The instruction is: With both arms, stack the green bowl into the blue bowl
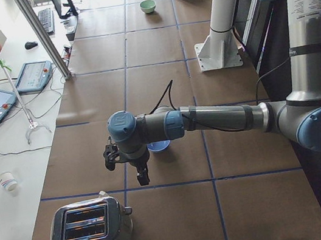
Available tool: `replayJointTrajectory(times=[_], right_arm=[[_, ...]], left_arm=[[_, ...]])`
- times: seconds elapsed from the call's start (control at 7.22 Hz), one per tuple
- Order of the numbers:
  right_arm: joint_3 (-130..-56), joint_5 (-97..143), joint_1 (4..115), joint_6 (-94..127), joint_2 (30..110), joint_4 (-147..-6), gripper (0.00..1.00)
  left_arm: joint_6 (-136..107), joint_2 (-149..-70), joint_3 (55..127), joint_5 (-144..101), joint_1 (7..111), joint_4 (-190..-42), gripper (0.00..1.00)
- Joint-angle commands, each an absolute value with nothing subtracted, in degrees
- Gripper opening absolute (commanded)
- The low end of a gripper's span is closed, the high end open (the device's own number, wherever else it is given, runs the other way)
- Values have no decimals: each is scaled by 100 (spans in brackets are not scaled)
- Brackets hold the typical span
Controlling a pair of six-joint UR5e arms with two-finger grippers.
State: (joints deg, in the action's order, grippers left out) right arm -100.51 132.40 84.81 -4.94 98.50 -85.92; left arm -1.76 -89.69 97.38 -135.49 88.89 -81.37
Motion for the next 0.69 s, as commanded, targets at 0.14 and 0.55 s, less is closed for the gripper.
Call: replayJointTrajectory(times=[0.14, 0.55], right_arm=[[-10037, 13341, 8481, -501, 9905, -8596, 100], [-10028, 13447, 8481, -501, 9896, -8569, 100]], left_arm=[[-202, -8921, 9861, -13474, 8649, -8130, 100], [-220, -8895, 9801, -13579, 8640, -8174, 100]])
